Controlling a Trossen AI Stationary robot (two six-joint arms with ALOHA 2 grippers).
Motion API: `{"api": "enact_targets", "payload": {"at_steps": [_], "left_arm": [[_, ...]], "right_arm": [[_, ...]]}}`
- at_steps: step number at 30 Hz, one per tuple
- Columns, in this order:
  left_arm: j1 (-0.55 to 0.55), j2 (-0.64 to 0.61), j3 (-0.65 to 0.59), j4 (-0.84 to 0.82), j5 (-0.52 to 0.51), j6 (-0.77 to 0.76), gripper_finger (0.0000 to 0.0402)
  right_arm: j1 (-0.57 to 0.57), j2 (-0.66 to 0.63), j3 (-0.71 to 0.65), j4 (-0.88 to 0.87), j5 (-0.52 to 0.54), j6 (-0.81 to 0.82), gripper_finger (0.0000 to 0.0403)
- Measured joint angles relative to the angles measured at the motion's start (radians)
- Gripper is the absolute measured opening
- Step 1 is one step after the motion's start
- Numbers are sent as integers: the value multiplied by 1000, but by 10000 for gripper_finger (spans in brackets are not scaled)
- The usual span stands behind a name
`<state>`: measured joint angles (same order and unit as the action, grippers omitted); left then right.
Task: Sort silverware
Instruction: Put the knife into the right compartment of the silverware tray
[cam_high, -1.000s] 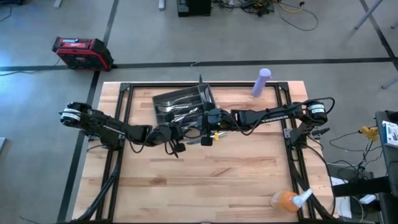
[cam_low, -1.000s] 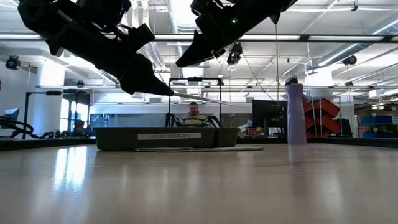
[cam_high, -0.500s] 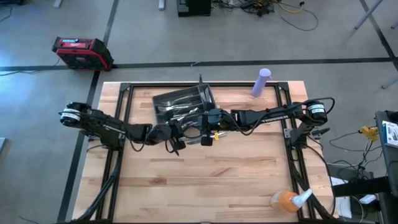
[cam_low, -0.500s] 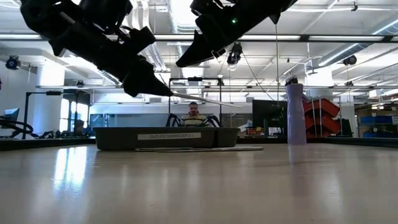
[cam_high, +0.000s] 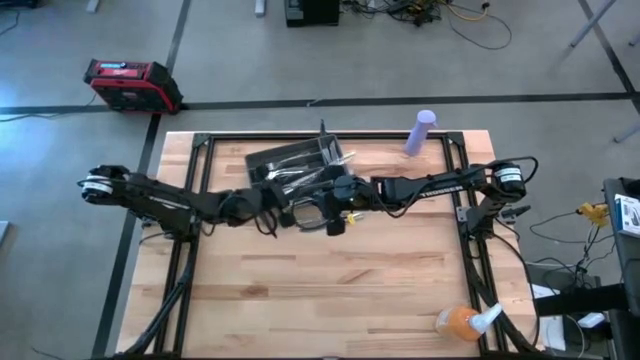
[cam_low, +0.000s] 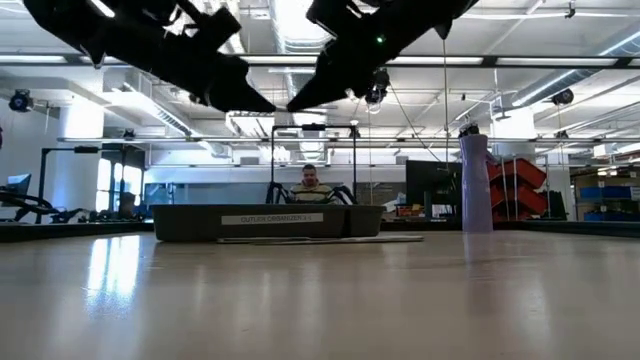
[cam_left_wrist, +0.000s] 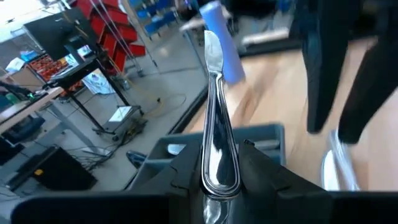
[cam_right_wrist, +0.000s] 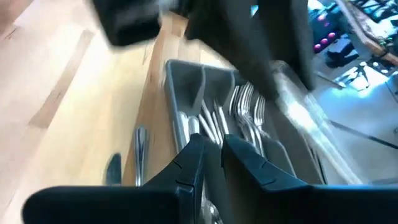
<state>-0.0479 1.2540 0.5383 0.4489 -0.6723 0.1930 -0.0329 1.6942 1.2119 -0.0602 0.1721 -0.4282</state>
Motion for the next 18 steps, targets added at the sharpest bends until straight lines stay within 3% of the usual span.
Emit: {"api": "enact_targets", "payload": {"at_steps": [2, 5, 11, 18], "left_arm": [[-1, -5, -22, 64, 1, -24, 66], [-1, 11, -74, 210, 1, -40, 66], [-1, 64, -157, 574, 0, 48, 66], [0, 113, -175, 843, 46, 231, 66]], "right_arm": [[-1, -30, -27, 31, -29, -3, 39], [-1, -76, -96, 210, -37, 20, 45], [-58, -120, -263, 530, 50, 203, 85], [-131, -106, -319, 856, -108, 538, 154]]}}
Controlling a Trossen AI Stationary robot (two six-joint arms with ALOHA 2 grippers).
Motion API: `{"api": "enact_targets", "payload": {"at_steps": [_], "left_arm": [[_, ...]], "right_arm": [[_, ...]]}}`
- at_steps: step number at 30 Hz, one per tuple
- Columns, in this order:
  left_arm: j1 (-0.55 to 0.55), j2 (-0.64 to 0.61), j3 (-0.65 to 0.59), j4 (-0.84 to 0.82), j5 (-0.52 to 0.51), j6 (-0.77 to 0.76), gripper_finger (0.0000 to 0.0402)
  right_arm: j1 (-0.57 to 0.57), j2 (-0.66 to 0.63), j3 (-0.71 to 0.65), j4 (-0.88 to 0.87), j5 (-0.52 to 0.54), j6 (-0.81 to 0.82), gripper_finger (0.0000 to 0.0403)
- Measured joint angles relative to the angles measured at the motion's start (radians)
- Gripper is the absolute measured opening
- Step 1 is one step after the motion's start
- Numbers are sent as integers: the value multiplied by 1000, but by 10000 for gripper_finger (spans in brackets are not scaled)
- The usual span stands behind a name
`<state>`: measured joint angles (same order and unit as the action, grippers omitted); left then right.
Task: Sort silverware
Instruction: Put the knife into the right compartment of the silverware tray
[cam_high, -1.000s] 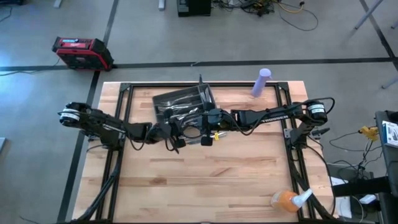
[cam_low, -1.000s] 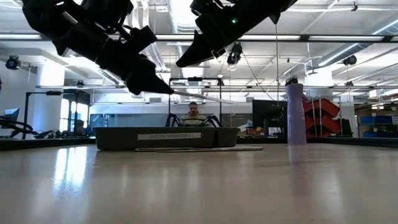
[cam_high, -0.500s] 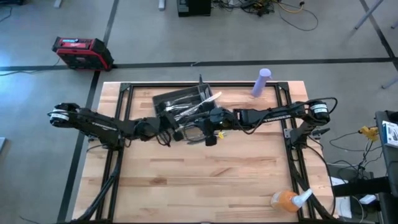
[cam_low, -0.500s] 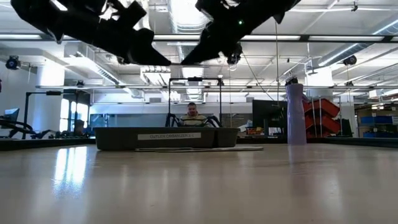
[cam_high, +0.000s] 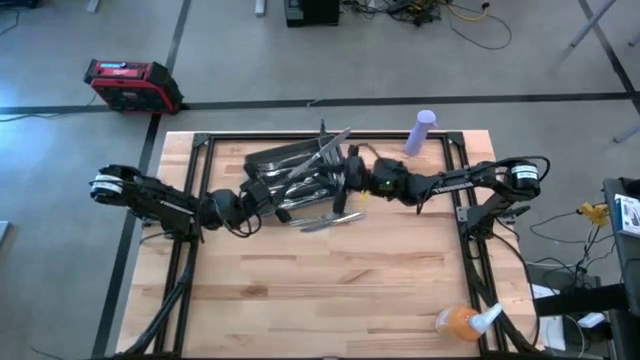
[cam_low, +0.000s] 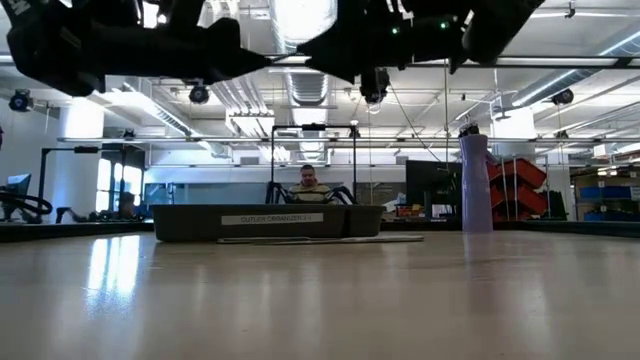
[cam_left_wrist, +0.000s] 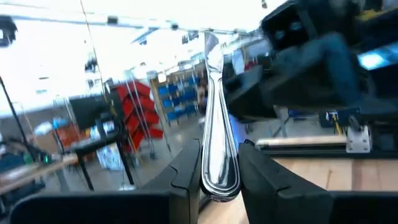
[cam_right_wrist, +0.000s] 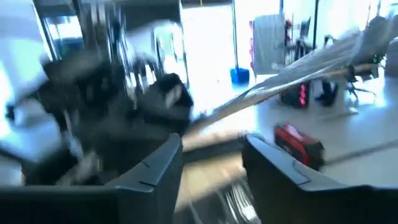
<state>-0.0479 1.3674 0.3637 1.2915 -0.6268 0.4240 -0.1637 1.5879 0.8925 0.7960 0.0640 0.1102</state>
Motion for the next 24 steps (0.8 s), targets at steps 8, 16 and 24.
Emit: {"api": "enact_targets", "payload": {"at_steps": [8, 16, 24], "left_arm": [[-1, -1, 33, 19, 37, 64, 66], [-1, -1, 49, 18, 37, 98, 66], [0, -1, 49, 21, 15, 140, 66]], "right_arm": [[-2, 16, 96, 15, -20, 82, 184], [-5, 67, 213, -99, 10, 160, 123], [-6, 75, 231, -108, 46, 139, 20]]}}
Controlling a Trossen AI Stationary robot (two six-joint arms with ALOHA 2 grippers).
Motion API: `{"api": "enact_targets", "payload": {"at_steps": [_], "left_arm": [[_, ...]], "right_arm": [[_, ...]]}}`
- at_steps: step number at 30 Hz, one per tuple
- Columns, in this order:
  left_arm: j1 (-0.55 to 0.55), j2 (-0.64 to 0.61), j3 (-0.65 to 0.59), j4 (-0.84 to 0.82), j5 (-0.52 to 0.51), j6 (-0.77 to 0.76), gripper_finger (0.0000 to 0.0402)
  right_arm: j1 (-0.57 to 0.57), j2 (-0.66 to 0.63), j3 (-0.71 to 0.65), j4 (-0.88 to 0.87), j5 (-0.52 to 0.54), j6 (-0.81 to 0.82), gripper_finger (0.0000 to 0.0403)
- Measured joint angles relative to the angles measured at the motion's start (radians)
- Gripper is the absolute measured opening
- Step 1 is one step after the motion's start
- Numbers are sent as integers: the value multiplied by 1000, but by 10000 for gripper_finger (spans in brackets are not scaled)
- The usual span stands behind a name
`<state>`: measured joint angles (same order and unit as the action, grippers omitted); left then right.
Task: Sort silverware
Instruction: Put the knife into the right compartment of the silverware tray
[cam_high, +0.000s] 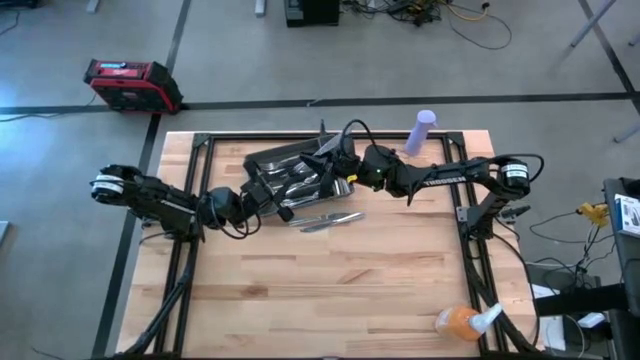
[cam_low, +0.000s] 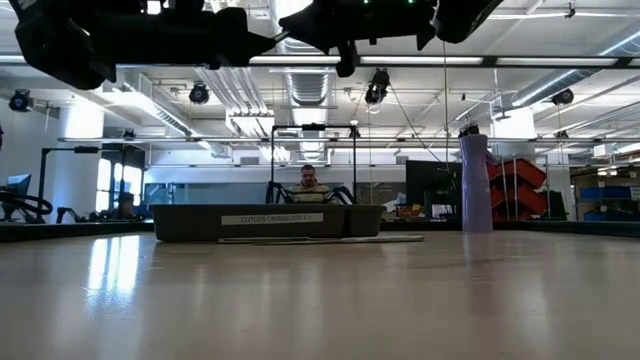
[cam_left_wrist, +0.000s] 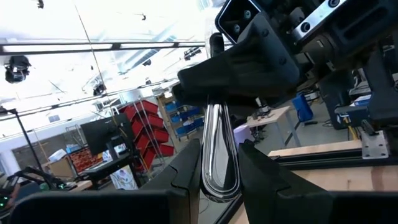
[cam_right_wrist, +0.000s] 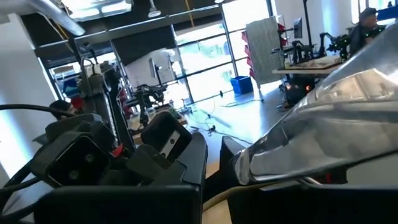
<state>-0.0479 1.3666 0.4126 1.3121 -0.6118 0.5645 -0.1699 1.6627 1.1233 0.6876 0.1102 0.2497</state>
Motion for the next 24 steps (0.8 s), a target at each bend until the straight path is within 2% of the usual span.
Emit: {"api": "enact_targets", "payload": {"at_steps": [5, 6, 9, 12, 13, 16, 19, 24], "left_arm": [[0, 0, 0, 0, -2, 19, 67], [0, 0, 0, 1, -3, 17, 78], [0, -1, 0, 7, -25, -3, 151], [0, -2, 0, 4, -107, -5, 226], [0, -2, 0, 1, -131, -5, 246], [2, -2, 0, -2, -157, -4, 284], [2, -2, 0, -37, -174, -10, 292], [2, -2, -1, -121, -191, -65, 270]], "right_arm": [[0, 0, 0, -1, 1, -19, 18], [0, 0, 0, -2, 1, -19, 18], [-7, -2, 0, -32, 7, -33, 18], [-22, -2, 24, -120, 12, -41, 13], [-26, -2, 34, -144, 7, -42, 2], [-46, -3, 66, -225, 5, -56, 4], [-76, -3, 107, -372, 3, -76, 4], [-159, 7, 169, -639, 4, -91, 3]]}}
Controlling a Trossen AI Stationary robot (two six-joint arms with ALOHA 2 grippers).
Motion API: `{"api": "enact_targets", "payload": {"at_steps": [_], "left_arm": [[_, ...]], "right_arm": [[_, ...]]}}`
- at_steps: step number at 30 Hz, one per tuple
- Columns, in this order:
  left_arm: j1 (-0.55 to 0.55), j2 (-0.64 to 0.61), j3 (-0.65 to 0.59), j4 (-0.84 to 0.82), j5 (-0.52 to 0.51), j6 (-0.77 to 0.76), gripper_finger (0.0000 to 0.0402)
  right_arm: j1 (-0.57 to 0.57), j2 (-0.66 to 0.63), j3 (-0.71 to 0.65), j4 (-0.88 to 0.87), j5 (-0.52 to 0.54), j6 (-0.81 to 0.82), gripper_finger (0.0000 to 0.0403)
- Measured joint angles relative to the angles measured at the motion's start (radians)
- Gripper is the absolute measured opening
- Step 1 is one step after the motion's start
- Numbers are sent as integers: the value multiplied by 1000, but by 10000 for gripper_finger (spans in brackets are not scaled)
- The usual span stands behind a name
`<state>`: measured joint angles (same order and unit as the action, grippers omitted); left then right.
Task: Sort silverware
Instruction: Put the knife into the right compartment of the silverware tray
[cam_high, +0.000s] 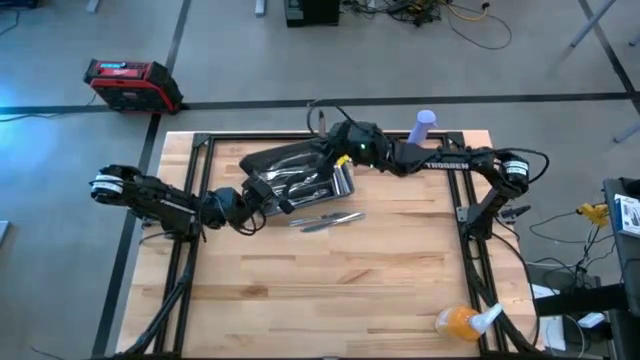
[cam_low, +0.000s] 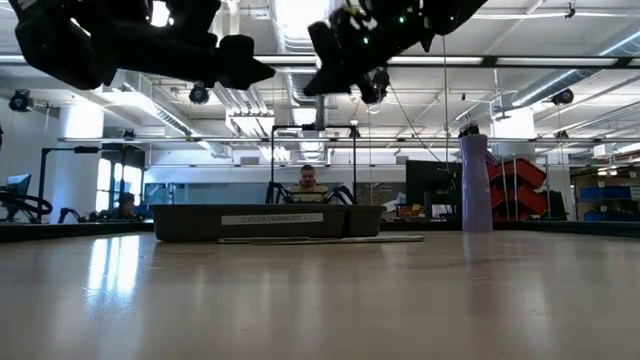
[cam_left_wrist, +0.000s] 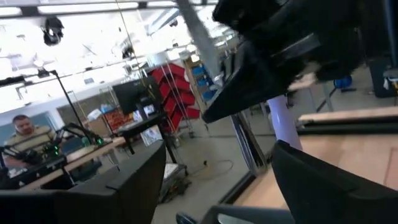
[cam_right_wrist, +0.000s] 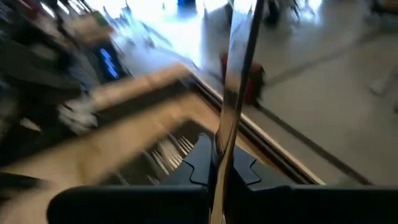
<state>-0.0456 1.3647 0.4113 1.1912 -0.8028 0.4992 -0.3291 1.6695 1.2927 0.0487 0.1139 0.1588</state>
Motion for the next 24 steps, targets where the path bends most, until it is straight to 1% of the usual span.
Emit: {"api": "enact_targets", "payload": {"at_steps": [2, 4, 8, 10, 12, 15, 20, 22, 24], "left_arm": [[0, 0, -1, -29, 0, -31, 258], [0, 1, -2, -55, 0, -57, 249], [0, 1, -2, -84, 0, -87, 234], [0, 1, -2, -92, 0, -90, 226], [0, 1, -2, -101, 0, -96, 219], [0, 1, -2, -137, 0, -107, 208], [0, 1, -2, -183, 0, -127, 196], [0, 1, -2, -182, 0, -127, 193], [0, 1, -3, -182, 0, -126, 190]], "right_arm": [[-42, 15, 5, -89, -11, 13, 3], [-82, 40, 5, -166, -52, 56, 2], [-142, 113, 5, -239, -222, 165, 2], [-154, 158, 5, -253, -285, 200, 1], [-160, 195, 5, -271, -304, 237, 1], [-163, 228, 5, -328, -305, 270, 1], [-162, 242, 6, -398, -305, 338, 1], [-162, 242, 7, -407, -314, 316, 2], [-162, 237, 7, -427, -327, 285, 14]]}}
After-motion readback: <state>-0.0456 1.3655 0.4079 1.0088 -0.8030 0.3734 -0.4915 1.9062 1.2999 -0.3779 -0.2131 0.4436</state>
